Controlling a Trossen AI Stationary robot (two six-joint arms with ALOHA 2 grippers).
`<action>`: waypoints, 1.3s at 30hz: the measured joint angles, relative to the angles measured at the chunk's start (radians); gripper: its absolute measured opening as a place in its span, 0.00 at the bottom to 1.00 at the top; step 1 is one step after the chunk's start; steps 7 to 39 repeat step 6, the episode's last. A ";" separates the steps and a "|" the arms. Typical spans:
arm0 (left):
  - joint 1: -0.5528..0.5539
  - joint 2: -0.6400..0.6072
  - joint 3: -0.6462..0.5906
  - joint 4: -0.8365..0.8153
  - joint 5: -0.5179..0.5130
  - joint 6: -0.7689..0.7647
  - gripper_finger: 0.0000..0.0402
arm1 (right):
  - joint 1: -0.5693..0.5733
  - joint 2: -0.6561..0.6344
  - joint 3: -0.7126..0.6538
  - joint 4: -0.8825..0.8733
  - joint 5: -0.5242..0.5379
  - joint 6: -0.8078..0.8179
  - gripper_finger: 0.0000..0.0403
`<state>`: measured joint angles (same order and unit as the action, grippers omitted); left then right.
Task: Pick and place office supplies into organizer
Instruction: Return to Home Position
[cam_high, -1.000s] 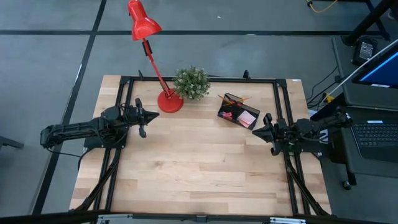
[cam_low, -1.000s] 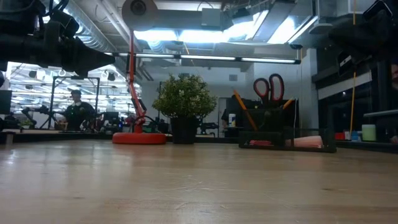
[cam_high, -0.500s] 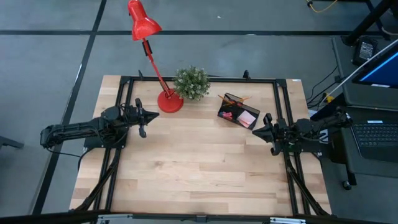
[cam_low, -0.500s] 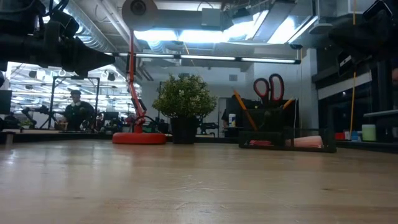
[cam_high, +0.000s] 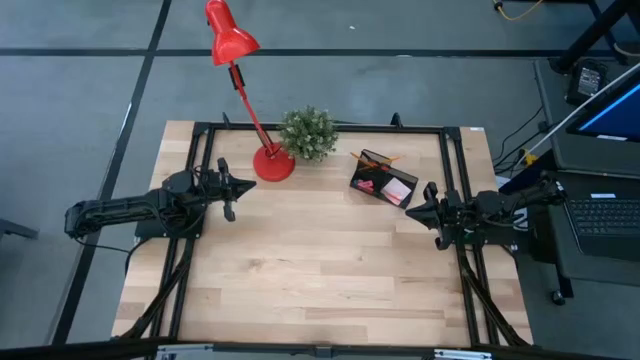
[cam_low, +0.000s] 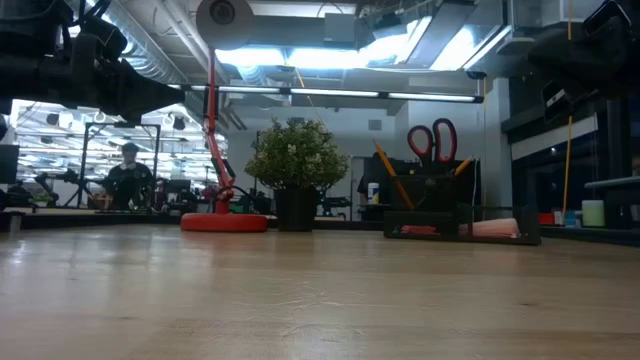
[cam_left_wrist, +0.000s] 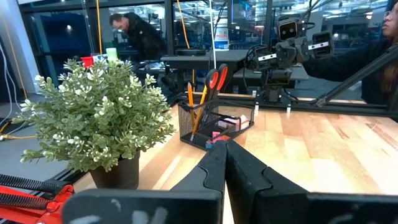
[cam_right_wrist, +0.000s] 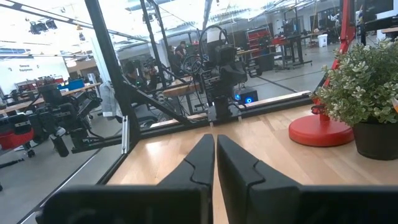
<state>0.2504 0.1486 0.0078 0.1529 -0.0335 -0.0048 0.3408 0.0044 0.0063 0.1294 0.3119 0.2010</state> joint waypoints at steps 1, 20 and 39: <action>0.000 0.000 0.000 0.000 0.000 0.000 0.01 | 0.000 0.000 0.000 0.000 0.000 0.000 0.06; 0.000 0.000 0.000 0.000 0.000 0.000 0.01 | 0.000 0.000 0.000 0.000 0.000 0.000 0.06; 0.000 0.000 0.000 0.000 0.000 0.000 0.01 | 0.000 0.000 0.000 0.000 0.000 0.000 0.06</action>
